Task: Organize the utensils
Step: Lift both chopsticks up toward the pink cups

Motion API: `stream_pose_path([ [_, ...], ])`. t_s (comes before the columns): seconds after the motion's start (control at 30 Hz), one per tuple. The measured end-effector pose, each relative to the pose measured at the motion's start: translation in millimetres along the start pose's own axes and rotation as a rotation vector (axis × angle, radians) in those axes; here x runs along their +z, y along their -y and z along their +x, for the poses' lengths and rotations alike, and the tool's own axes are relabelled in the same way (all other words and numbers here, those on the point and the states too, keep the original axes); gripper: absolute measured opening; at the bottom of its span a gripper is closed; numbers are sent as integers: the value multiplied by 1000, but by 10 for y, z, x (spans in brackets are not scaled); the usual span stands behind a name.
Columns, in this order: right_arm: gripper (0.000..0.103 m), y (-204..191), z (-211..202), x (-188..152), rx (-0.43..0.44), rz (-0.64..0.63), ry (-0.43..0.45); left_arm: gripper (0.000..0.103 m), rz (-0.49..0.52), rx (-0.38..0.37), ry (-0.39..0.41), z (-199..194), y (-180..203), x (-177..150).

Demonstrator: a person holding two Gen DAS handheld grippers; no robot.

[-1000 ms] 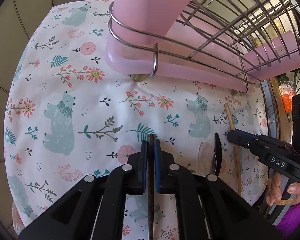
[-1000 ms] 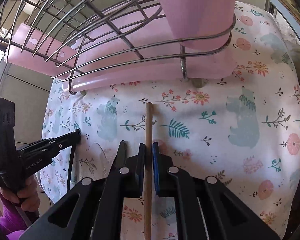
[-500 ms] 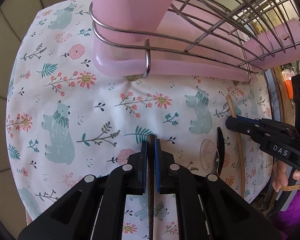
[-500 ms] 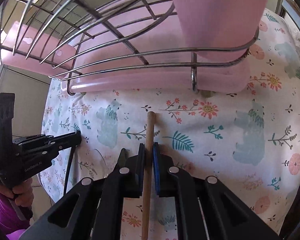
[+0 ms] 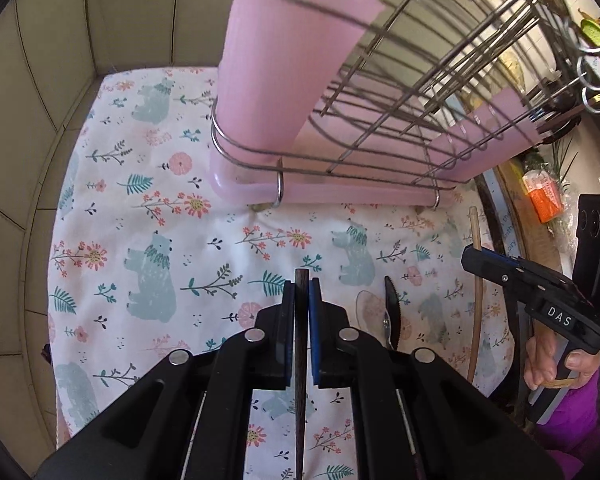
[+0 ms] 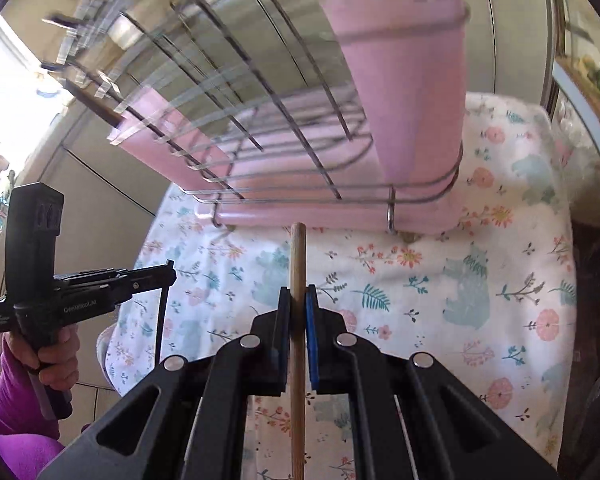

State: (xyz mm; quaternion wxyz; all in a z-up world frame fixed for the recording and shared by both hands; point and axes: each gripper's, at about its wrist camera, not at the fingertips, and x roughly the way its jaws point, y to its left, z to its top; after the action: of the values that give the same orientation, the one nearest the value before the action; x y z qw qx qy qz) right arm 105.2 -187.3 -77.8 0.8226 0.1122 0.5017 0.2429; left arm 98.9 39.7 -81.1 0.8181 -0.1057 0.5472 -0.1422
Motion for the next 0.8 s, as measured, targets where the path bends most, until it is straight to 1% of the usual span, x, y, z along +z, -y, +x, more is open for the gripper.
stream_pose_path([
  [0.2, 7, -144, -463, -16, -4, -53, 162, 6, 20, -3, 187, -478, 0, -82],
  [0.33, 7, -173, -828, 9, 7, -58, 277, 6, 2, -32, 280, -763, -22, -86],
  [0.47, 7, -183, -1225, 90, 1, -64, 390, 6, -13, -67, 385, -1104, -28, -5],
  [0.6, 7, -257, -1559, 209, -9, -77, 470, 6, -5, -91, 469, -1383, 27, 65],
  [0.8, 7, -393, -2087, 445, -40, -108, 636, 6, 27, -123, 582, -1824, 184, 218],
])
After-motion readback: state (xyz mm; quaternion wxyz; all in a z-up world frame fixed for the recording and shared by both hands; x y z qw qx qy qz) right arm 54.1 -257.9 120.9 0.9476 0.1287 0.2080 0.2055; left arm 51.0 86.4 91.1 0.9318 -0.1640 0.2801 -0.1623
